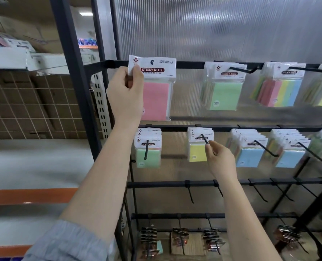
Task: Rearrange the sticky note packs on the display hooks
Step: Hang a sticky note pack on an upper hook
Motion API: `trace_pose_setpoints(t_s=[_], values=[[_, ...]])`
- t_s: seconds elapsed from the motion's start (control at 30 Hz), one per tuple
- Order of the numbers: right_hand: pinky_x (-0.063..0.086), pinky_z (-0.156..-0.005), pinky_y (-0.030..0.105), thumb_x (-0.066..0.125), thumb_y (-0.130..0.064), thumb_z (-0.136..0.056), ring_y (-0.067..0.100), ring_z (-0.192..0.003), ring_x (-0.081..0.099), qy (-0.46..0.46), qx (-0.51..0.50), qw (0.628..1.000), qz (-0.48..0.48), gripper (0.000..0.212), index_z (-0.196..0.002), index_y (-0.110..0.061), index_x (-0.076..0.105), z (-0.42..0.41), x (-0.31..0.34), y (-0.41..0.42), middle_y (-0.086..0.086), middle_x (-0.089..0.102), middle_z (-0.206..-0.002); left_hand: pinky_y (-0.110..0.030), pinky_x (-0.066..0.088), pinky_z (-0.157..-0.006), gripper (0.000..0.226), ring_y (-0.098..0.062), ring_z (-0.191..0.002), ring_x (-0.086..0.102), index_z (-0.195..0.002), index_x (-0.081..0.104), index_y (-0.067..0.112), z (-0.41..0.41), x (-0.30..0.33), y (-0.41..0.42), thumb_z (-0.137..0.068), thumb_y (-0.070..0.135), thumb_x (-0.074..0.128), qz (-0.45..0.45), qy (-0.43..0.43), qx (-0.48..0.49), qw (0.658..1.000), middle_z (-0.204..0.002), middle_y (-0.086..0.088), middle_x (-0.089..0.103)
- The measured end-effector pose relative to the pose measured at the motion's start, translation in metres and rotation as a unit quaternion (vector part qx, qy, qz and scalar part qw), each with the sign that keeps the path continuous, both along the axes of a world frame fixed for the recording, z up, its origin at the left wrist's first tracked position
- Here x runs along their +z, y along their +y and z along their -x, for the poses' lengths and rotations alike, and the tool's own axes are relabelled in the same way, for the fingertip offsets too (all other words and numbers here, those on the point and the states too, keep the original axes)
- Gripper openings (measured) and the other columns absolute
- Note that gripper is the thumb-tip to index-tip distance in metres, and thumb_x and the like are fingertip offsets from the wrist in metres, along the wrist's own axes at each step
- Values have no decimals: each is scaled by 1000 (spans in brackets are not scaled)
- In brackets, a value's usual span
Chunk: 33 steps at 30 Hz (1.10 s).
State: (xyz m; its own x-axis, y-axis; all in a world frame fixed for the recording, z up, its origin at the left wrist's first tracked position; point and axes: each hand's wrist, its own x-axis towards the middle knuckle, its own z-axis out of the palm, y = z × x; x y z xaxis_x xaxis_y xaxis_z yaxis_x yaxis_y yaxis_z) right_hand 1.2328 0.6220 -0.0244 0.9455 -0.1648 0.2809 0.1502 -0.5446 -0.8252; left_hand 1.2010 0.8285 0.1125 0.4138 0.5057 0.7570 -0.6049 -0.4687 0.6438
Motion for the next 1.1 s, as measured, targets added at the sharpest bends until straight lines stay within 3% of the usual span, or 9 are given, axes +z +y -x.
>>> trace_pose_setpoints(t_s=[0.27,0.43,0.57,0.73,0.87,1.1], values=[[39,-86,25,43,-27,-99,23,-118,55,-6,-12,999,34,38,-133,-13,55,-2,-2,2,6,61,-128,-30,42,-55,34,-20,-64,52,-64,38,27,-10,-4,6,-96,29,49,-14,15,19,1000,-69,-3,53],[42,-82,25,42,-27,-100,22,-110,59,-3,-3,999,37,38,-133,-13,55,-4,-2,3,6,63,-125,-17,41,-55,24,1,-60,49,-73,45,29,-23,-13,9,-95,37,52,-17,48,3,999,-69,12,51],[41,-83,24,44,-28,-99,21,-112,58,1,-2,1000,22,40,-135,-13,52,-5,1,3,5,61,-129,-12,41,-54,25,4,-61,51,-74,44,29,-37,-12,7,-92,43,54,10,87,16,996,-69,13,51],[38,-85,23,45,-28,-99,21,-119,54,5,1,1000,18,40,-135,-12,52,-6,4,2,6,59,-131,-36,51,-59,33,-10,-61,50,-68,38,27,-48,-4,6,-90,44,56,33,110,46,992,-66,8,47],[37,-86,22,45,-28,-99,20,-121,53,8,4,1000,20,40,-135,-12,52,-7,4,1,5,58,-132,-47,55,-64,31,-27,-80,61,-78,46,15,-54,4,4,-89,42,58,56,136,59,987,-89,-10,59],[36,-84,22,45,-29,-99,20,-120,53,4,9,1000,16,40,-135,-12,52,-4,4,-2,5,58,-132,-43,57,-69,29,-24,-95,59,-95,53,12,-57,5,3,-88,39,60,68,159,72,982,-107,-7,54]])
